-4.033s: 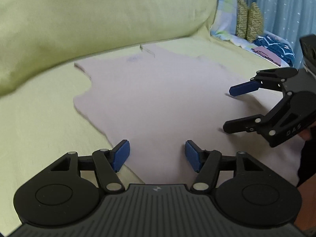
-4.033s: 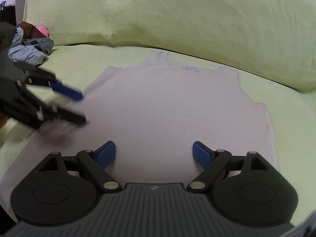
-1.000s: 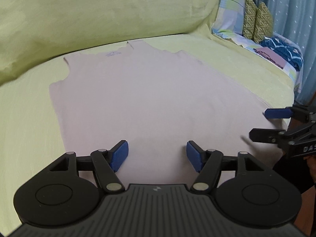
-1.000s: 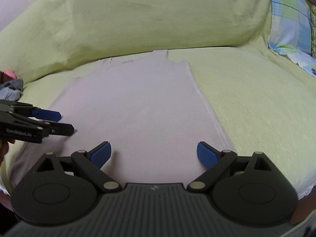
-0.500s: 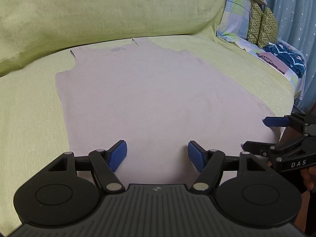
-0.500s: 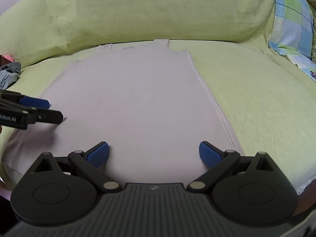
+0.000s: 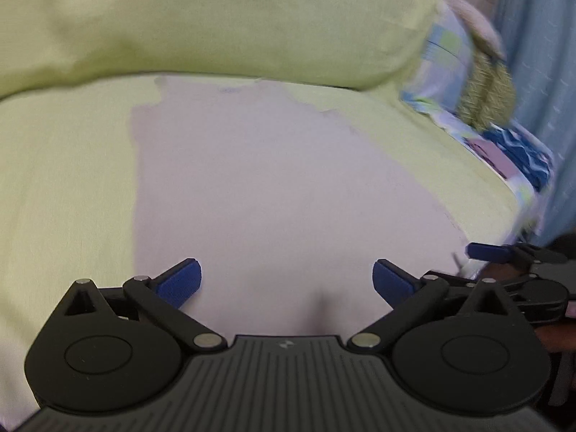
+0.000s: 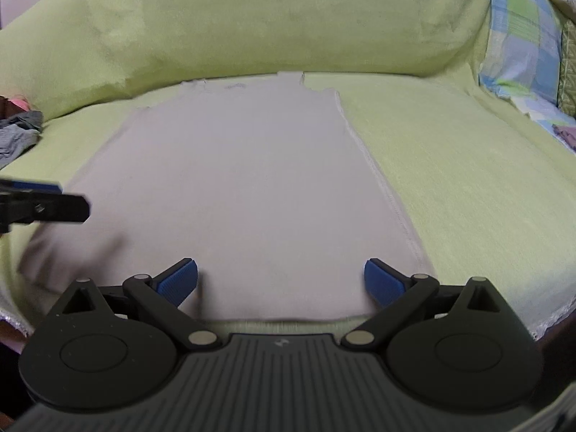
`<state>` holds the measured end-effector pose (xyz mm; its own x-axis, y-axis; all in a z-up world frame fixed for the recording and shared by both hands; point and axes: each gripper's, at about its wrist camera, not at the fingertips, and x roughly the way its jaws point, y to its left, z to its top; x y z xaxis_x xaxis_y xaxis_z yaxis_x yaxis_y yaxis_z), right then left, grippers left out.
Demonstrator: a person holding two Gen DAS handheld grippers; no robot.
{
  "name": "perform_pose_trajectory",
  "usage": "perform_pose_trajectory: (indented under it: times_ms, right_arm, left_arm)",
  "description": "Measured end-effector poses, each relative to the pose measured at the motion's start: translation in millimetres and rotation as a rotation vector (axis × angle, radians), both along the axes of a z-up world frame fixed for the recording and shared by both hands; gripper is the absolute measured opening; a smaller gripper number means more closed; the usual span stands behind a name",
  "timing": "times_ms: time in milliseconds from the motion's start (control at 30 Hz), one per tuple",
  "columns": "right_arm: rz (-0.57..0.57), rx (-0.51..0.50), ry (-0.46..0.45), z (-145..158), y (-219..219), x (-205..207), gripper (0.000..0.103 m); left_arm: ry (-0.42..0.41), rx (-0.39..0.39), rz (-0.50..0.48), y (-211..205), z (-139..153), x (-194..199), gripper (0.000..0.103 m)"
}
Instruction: Fold clothes
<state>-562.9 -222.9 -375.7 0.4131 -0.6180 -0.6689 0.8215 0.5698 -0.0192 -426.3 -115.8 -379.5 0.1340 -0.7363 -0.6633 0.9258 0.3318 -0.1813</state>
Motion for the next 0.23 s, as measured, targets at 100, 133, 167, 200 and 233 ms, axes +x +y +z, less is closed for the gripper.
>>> perform_pose_trajectory:
  times_ms: [100,133,167,200,233]
  right_arm:
    - [0.031,0.001,0.017,6,16,-7,0.098]
    - [0.036,0.009,0.014,8,20,-10,0.098]
    - [0.041,0.014,0.011,10,24,-12,0.098]
    - [0.046,0.011,0.019,10,27,-14,0.098]
    - [0.051,0.007,0.027,10,30,-16,0.098]
  left_arm:
    - [0.056,0.033,0.056,20,-9,-11,0.102]
    - [0.084,0.056,0.068,26,-16,-17,0.102]
    - [0.089,0.072,0.072,29,-22,-20,0.102]
    - [0.078,0.089,0.083,30,-27,-25,0.102]
    - [0.06,0.082,0.098,31,-28,-28,0.102]
